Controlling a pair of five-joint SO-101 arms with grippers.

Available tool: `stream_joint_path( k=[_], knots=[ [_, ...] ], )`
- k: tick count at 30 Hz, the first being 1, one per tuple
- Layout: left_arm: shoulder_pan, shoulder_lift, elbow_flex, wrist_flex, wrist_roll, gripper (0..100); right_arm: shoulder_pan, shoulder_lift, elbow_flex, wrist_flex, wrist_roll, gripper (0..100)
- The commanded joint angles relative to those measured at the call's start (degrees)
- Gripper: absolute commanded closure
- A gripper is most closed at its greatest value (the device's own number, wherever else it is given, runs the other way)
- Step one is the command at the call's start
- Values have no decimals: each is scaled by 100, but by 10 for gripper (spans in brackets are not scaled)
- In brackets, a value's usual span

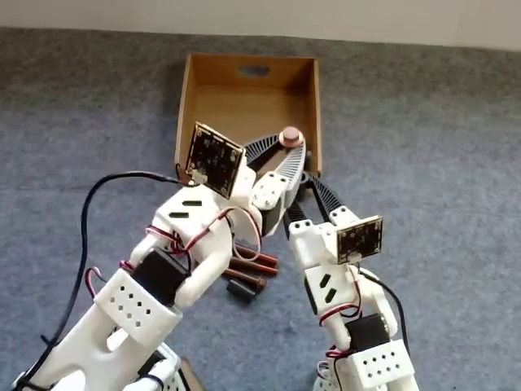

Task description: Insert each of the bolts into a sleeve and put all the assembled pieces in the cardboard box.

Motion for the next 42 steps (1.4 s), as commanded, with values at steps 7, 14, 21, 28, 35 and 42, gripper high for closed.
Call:
stream_joint_path(
  k=[7,14,21,28,35,42],
  knots=[
    [40,-75,-48,-167,26,991,-48,-75,22,-136,-53,993],
    [40,-75,-57,-176,9,991,-48,-92,101,-136,-53,993],
    [-145,-75,-40,-448,9,991,-48,-92,101,-136,-53,993],
    [-163,-57,-13,-448,9,991,-48,-92,101,-136,-53,993],
    [-154,664,22,-809,9,991,-48,-92,101,-145,-53,993],
    [-145,549,40,-791,9,991,-48,-92,101,-145,-53,993]
  ],
)
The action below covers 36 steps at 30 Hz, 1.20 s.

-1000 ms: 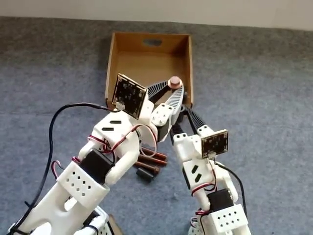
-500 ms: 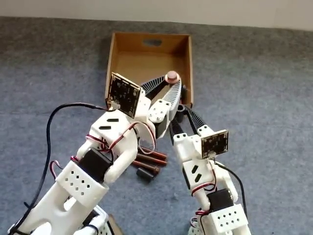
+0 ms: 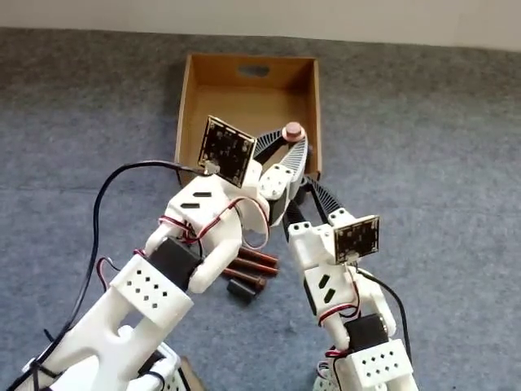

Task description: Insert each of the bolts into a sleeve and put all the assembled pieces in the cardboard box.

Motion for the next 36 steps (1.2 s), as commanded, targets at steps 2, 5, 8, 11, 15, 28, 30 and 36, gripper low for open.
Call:
stream_joint_path(
  k=[2,5,8,11,15,28,30,36],
  knots=[
    [-13,-180,-75,-123,26,991,-48,-84,-22,-136,-53,993],
    [136,-286,-57,-114,26,991,-57,-84,-22,-136,-53,993],
    [303,-286,-57,-132,18,991,-57,-84,-22,-136,-53,993],
    [303,-286,-57,-141,18,991,-57,-84,-22,-136,-53,993],
    [303,-277,-57,-141,18,991,-57,-84,-22,-136,-53,993],
    [347,-277,-66,-149,9,991,-57,-84,-22,-136,-53,993],
    [347,-277,-66,-149,9,991,-57,-84,-22,-136,-53,993],
    [356,-277,-57,-149,9,991,-57,-84,-22,-136,-53,993]
  ],
)
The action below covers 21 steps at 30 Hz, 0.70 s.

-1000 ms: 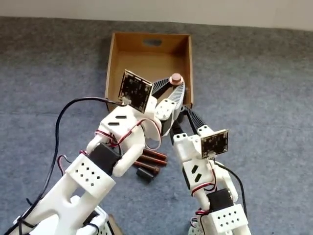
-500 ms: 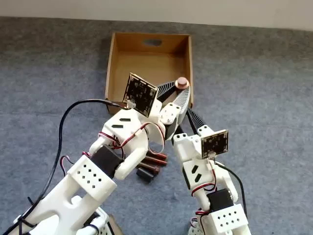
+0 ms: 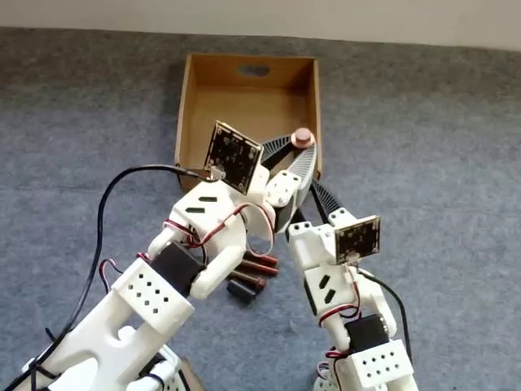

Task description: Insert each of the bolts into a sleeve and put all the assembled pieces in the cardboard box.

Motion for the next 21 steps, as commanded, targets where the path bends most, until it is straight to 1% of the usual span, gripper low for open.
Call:
stream_joint_path(
  k=[1,21],
  knots=[
    [119,-189,-57,-149,0,991,-57,-75,-22,-136,-53,993],
    [171,-180,-48,-114,0,991,-57,-75,-22,-136,-53,993]
  ],
)
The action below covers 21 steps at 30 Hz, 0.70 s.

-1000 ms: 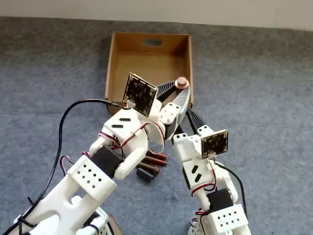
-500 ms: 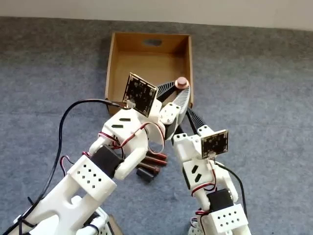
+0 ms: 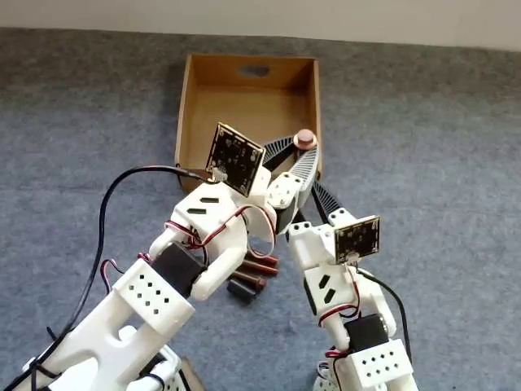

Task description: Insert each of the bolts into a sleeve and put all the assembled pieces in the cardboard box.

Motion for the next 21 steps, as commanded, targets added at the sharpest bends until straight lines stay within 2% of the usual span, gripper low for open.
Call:
stream_joint_path(
  k=[1,11,16,21],
  knots=[
    [84,-189,-48,-114,18,991,-57,-75,-22,-136,-53,993],
    [22,-215,-66,-114,-9,991,-57,-75,-13,-136,-53,993],
    [31,-233,-75,-114,-563,991,-57,-75,-13,-136,-53,993],
    [31,-198,-66,-132,-563,991,-57,-75,-13,-136,-53,993]
  ],
)
